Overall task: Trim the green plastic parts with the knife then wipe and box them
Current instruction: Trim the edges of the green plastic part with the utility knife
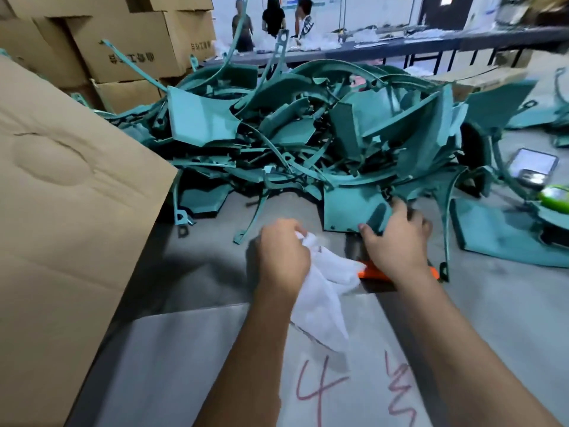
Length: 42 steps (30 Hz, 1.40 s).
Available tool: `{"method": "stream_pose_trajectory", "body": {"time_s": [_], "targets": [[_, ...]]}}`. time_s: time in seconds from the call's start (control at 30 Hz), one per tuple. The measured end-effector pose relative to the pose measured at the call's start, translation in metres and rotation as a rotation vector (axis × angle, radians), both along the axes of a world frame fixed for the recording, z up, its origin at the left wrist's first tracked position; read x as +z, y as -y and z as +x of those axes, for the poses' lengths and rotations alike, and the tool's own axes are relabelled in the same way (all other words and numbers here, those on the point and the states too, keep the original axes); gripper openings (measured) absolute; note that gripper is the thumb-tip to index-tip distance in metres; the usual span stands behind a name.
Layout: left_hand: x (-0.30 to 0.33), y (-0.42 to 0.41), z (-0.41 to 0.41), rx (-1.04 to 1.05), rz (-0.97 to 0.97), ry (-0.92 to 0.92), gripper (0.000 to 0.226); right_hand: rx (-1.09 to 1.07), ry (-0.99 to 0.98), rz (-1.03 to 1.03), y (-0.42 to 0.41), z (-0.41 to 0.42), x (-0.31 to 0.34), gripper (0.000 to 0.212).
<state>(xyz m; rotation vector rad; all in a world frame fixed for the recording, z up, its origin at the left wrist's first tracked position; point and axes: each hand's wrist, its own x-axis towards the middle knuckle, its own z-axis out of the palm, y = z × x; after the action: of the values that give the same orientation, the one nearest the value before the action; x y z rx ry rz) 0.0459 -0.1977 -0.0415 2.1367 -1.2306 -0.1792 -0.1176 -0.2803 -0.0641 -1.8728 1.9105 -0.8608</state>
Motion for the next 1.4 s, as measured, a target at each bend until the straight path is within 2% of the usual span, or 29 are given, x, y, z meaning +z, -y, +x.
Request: {"method": "stream_pose_trajectory", "body": {"time_s": [0.07,0.13,0.2,0.3,0.5,0.6,0.7,0.77,0.83,0.9,0.93,0.97,1.0,1.03,1.1,1.17,1.3,1.37,1.4], "targets": [[0.001,-0.01,0.025,0.161,-0.057,0.024,0.028,0.041,0.098,0.065,0.01,0.004,0.007,0.092],[-0.002,-0.025,0.051,0.255,-0.153,0.049,0.026,-0.006,0.277,0.096,0.014,0.006,0.01,0.088],[-0.007,-0.039,0.071,0.312,-0.214,0.038,0.025,-0.064,0.429,0.122,0.014,0.004,0.01,0.06],[-0.014,-0.055,0.092,0.417,-0.238,0.003,0.017,0.041,0.64,0.179,0.009,0.001,0.007,0.007],[-0.005,-0.061,0.09,0.451,-0.321,0.017,0.028,0.354,0.608,0.392,-0.018,0.006,0.023,0.025],[0.006,-0.059,0.069,0.364,-0.518,0.119,0.024,0.325,0.643,0.344,-0.029,0.015,0.031,0.023],[0.014,-0.054,0.045,0.211,-0.757,0.291,0.011,0.356,0.484,0.305,-0.041,0.026,0.029,0.022],[0.01,-0.047,0.029,0.022,-0.796,0.162,0.006,0.352,0.447,0.247,-0.047,0.03,0.028,0.024],[0.001,-0.041,0.016,-0.025,-0.639,-0.143,0.011,0.348,0.581,0.21,-0.05,0.026,0.032,0.02],[-0.005,-0.034,0.011,-0.017,-0.404,-0.67,0.025,0.338,0.784,0.258,-0.052,0.019,0.037,0.018],[-0.005,-0.032,0.01,-0.043,-0.343,-0.967,0.03,0.342,0.824,0.289,-0.053,0.014,0.036,0.02],[-0.005,-0.03,0.011,-0.081,-0.332,-1.21,0.033,0.36,0.795,0.305,-0.053,0.01,0.034,0.025],[-0.006,-0.029,0.012,-0.112,-0.345,-1.346,0.033,0.396,0.729,0.302,-0.052,0.006,0.032,0.028],[-0.006,-0.028,0.014,-0.127,-0.345,-1.385,0.032,0.443,0.662,0.291,-0.05,0.003,0.029,0.026],[-0.008,-0.028,0.015,-0.131,-0.303,-1.345,0.03,0.527,0.589,0.291,-0.046,-0.001,0.024,0.014],[-0.006,-0.029,0.02,-0.118,-0.261,-1.3,0.031,0.545,0.591,0.257,-0.043,0.001,0.018,0.027],[0.002,-0.037,0.05,-0.118,-0.258,-1.122,0.037,0.421,0.634,0.048,-0.038,0.007,0.008,0.066],[0.004,-0.044,0.067,-0.101,-0.304,-1.032,0.037,0.337,0.57,-0.051,-0.032,0.006,0.003,0.065],[0.006,-0.047,0.073,-0.083,-0.363,-1.004,0.035,0.303,0.47,-0.113,-0.029,0.005,0.0,0.061]]}}
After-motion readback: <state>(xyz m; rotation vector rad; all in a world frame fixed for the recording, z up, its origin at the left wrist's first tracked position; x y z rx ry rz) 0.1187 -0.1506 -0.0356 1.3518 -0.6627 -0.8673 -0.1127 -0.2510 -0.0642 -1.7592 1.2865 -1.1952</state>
